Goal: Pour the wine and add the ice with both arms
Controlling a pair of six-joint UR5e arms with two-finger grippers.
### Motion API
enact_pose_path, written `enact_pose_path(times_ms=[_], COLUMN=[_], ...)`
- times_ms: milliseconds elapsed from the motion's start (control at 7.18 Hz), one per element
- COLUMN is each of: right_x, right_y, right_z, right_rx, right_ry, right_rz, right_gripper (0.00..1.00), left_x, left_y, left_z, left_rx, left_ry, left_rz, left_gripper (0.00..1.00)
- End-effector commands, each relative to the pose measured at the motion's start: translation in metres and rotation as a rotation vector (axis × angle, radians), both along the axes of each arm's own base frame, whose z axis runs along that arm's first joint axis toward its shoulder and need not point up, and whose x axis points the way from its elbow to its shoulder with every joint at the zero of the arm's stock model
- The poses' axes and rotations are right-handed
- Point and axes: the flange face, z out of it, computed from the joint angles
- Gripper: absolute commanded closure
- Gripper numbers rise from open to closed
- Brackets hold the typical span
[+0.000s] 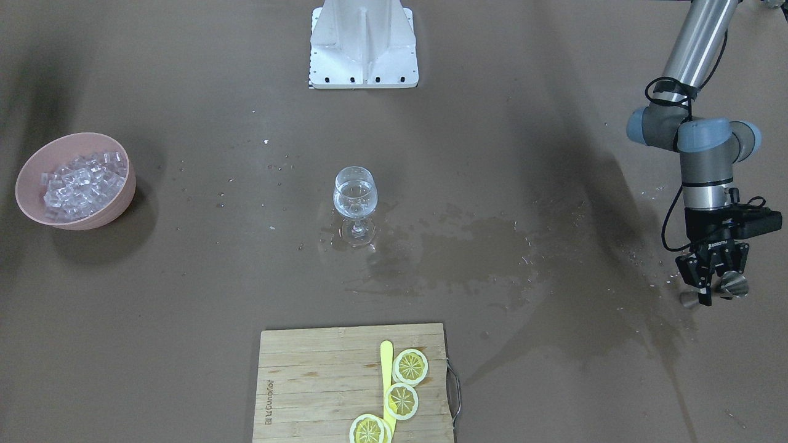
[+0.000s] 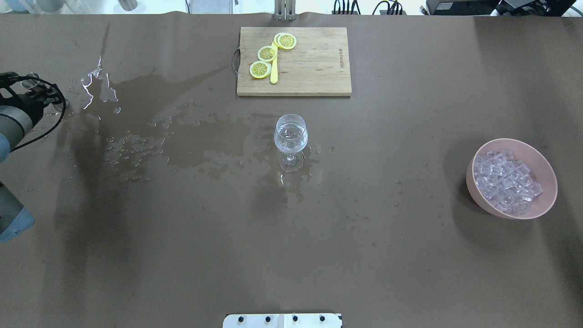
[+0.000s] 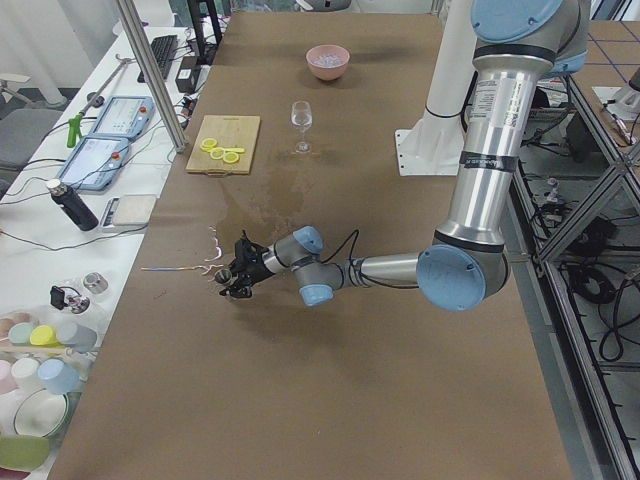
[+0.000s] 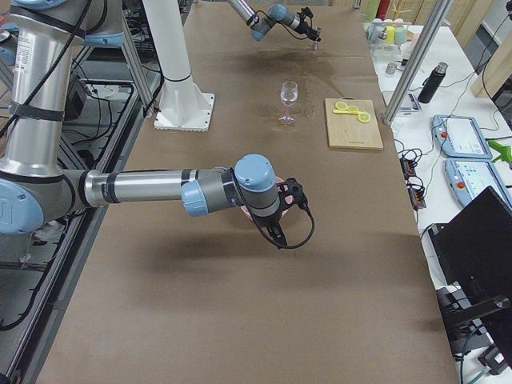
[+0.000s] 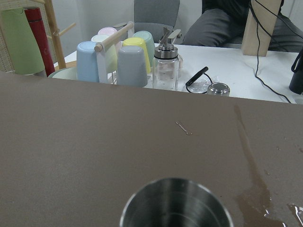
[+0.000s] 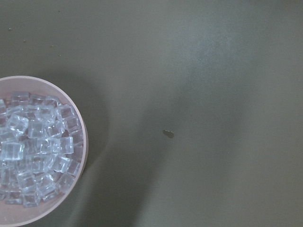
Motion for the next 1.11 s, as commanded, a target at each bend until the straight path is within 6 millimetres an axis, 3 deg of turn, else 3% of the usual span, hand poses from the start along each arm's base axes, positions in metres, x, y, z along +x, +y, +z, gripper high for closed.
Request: enact_pose_path(times_ms=[0,418,557,696,835,974], right_x=[0.0,0.0,0.0,0.0,0.0,-0.001], right_y=[0.0,0.0,0.0,-0.001,-0.003,-0.004], right_z=[-0.001,-0.001,-0.001,-0.002,-0.004,-0.008], right_rx=[0.002,0.002,0.002,0.0,-0.024,-0.047], right_ry=[0.0,-0.002,0.0,0.0,-0.007,-0.02], right_rz=[0.001,0.0,-0.001,0.005,0.029,0.054], right_gripper=[0.0,0.0,0.0,0.0,0.0,0.0], left_x=[-0.004,-0.016,-0.04,-0.078,-0.102,-0.126], left_y=[0.006,0.042,0.049,0.041,0.035,0.026], left_z=[0.003,-0.011,-0.01,-0.013,-0.016,-0.03], left_rx=[-0.005,-0.036,-0.087,-0.127,-0.154,-0.189], left_ry=[-0.005,0.086,0.145,0.21,0.201,0.202], left_rz=[0.02,0.168,0.247,0.325,0.402,0.463], left_gripper=[0.01,0.01,0.01,0.01,0.01,0.01])
